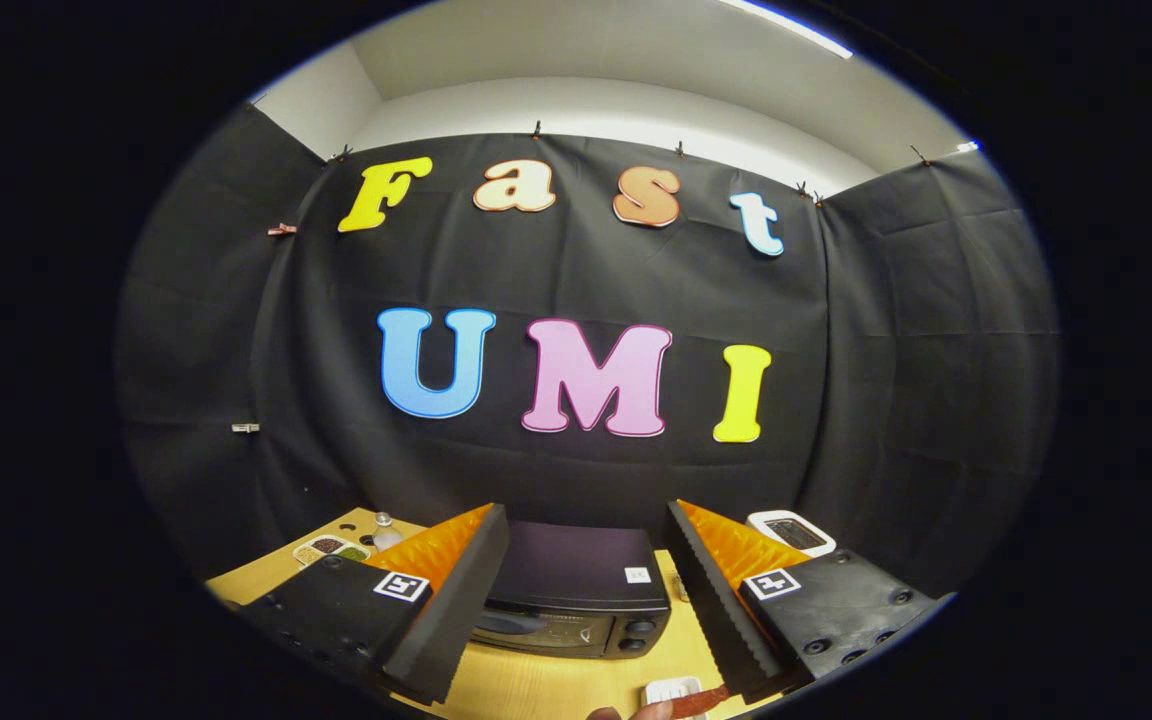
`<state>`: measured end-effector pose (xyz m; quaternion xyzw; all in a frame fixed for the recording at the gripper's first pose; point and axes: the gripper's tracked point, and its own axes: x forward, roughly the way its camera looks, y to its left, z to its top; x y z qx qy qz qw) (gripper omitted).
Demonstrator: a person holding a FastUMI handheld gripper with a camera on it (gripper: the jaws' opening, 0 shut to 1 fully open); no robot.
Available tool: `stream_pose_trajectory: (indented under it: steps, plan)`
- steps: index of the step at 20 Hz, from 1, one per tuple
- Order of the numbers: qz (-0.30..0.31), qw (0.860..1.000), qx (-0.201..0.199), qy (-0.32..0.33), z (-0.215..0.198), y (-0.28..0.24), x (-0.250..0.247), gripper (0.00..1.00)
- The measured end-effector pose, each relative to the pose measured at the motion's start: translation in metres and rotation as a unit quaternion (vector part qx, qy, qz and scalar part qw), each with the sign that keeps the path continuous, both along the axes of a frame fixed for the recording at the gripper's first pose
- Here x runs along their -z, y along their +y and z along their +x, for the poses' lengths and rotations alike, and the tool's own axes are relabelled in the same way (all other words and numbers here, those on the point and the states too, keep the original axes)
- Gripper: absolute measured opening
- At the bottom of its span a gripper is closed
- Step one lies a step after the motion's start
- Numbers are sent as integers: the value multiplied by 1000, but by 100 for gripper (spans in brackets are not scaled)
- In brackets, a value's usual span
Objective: Open the toaster oven, put the food inside, and close the toaster oven door.
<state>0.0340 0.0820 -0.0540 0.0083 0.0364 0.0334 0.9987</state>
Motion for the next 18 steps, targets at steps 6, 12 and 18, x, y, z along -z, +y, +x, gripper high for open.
stream_pose_trajectory:
  steps: [6, 12, 18]
  plan:
    - [20, 997, -20, 76, 25, 47, 70, 98]
    - [28, 987, -29, 159, 47, 80, 143, 98]
    - [20, 975, -23, 220, 60, 89, 198, 99]
